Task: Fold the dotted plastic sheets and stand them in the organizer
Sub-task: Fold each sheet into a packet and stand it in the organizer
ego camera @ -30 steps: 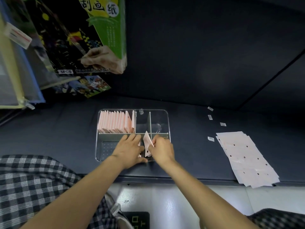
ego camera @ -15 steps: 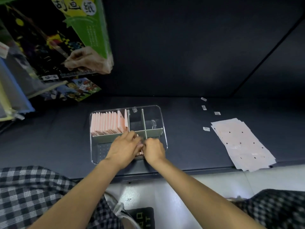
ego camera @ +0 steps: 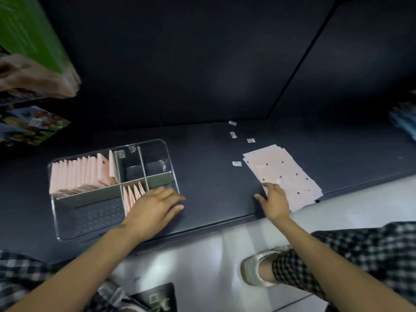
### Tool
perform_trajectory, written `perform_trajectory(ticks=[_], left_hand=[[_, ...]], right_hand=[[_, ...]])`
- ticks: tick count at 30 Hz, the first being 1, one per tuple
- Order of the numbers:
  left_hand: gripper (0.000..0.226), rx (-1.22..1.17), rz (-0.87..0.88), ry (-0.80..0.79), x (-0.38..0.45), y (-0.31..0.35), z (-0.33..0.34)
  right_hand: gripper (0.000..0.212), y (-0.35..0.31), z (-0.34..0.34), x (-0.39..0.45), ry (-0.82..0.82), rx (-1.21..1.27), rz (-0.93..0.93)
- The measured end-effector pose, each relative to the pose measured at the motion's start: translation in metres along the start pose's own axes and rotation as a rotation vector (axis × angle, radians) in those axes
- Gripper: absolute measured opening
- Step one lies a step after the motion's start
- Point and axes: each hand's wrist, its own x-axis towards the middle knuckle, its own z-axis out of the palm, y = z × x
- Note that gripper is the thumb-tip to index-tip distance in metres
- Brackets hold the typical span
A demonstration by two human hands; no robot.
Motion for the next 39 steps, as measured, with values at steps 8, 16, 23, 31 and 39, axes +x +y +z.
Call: perform_trajectory(ticks=[8,16,23,31,39], left_hand=[[0.049,-0.040,-0.014,-0.422,0.014,0.016,0.065],[0.055,-0.013,-0.060,-0.531,0.010,0.010,0.084],[0.054,-0.043,-0.074,-0.533,0.009,0.010,0.084],[0.056,-0.026,-0.071,-0.563,0.009,0.013,0.082],[0.057,-0.066,-0.083,-0.578,0.018,0.023,0.070]], right_hand=[[0.023,0.071,-0.004,0.008,0.003,0.042,0.024],[0.020,0.073,-0.007,0.015,0.031,0.152,0.032],[0.013,0.069,-0.010,0.017,-0.020,0.161,0.079],[0.014,0.063,-0.014,0.017,0.011,0.114,0.129],[0.009,0.026,-0.003,-0.007,0.021,0.225,-0.065]])
